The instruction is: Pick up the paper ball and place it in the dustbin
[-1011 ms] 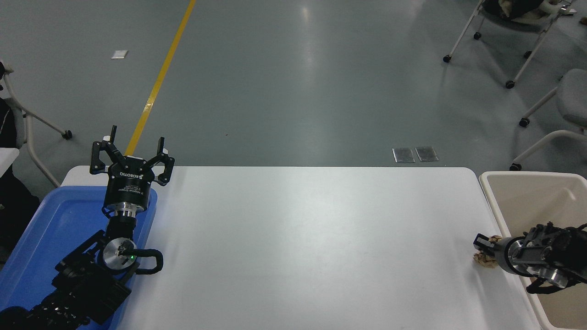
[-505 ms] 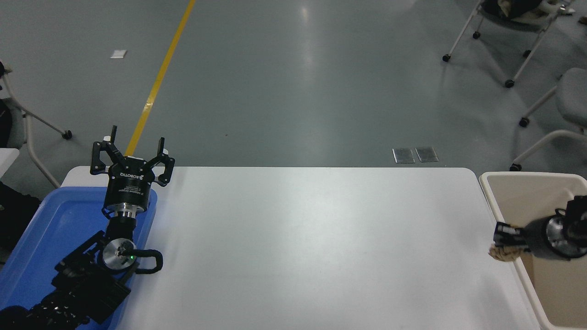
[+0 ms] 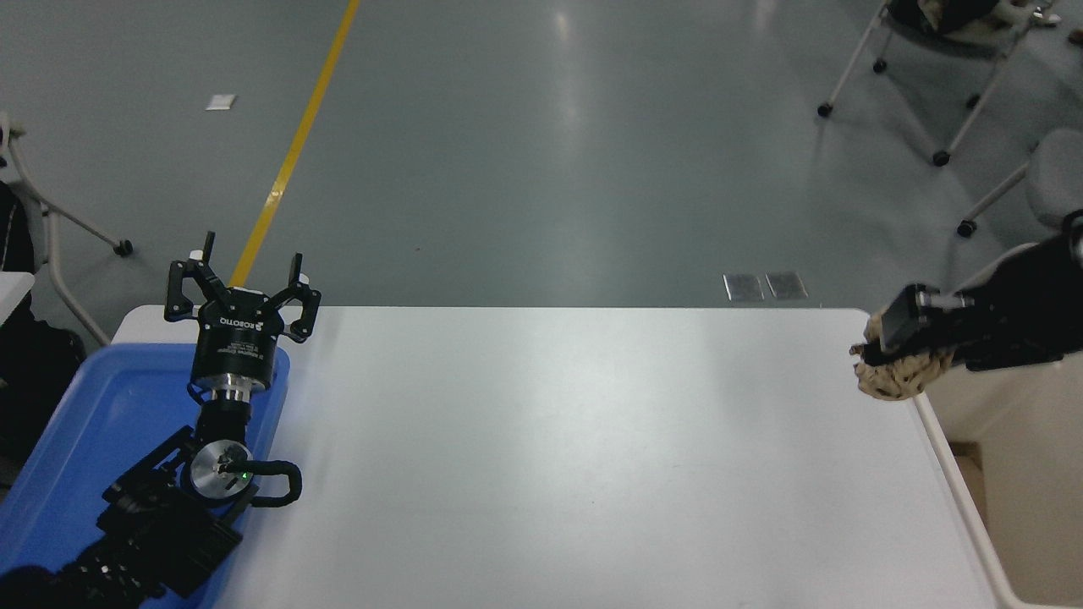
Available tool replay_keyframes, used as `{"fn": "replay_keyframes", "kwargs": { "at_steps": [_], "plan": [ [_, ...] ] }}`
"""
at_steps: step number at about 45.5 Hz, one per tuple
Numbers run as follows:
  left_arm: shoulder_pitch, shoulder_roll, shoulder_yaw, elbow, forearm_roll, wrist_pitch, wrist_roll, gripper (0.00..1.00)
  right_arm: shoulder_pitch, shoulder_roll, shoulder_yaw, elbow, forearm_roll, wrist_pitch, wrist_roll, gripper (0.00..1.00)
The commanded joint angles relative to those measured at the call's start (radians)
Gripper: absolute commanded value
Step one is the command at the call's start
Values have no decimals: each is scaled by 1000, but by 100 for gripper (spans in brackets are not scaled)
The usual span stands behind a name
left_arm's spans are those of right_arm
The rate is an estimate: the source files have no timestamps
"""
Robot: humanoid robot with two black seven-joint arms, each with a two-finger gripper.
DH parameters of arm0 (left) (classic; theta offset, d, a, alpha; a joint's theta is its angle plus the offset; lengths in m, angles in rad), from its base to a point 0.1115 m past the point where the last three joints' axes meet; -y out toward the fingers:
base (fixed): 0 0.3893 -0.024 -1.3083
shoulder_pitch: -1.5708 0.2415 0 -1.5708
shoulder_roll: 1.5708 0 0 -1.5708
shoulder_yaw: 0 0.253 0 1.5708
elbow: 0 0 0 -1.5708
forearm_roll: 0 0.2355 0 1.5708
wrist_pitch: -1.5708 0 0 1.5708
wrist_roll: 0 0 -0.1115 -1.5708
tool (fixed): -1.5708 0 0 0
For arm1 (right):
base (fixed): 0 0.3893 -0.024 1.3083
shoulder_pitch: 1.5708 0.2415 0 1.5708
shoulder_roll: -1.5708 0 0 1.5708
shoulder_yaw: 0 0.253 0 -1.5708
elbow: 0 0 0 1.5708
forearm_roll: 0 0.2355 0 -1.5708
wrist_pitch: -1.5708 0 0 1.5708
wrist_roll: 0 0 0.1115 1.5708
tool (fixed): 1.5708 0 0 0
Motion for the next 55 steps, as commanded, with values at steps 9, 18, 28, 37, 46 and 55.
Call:
{"fn": "replay_keyframes", "kwargs": {
  "at_steps": [9,18,28,37,46,55],
  "plan": [
    [0,0,0,0,0,0,0,99,25,13,22,-36,-1,82,7,0],
    [0,0,0,0,0,0,0,99,-189,-16,21,-223,-4,27,1,0],
    [0,0,0,0,0,0,0,99,-504,-43,25,-399,-2,-159,-2,0],
    [0,0,0,0,0,0,0,99,-844,-43,79,-616,42,-357,-3,0],
    [0,0,0,0,0,0,0,99,-1255,-20,188,-898,289,-498,-37,0],
    [0,0,0,0,0,0,0,99,-1565,70,277,-1217,459,-594,-103,0]
  ]
}}
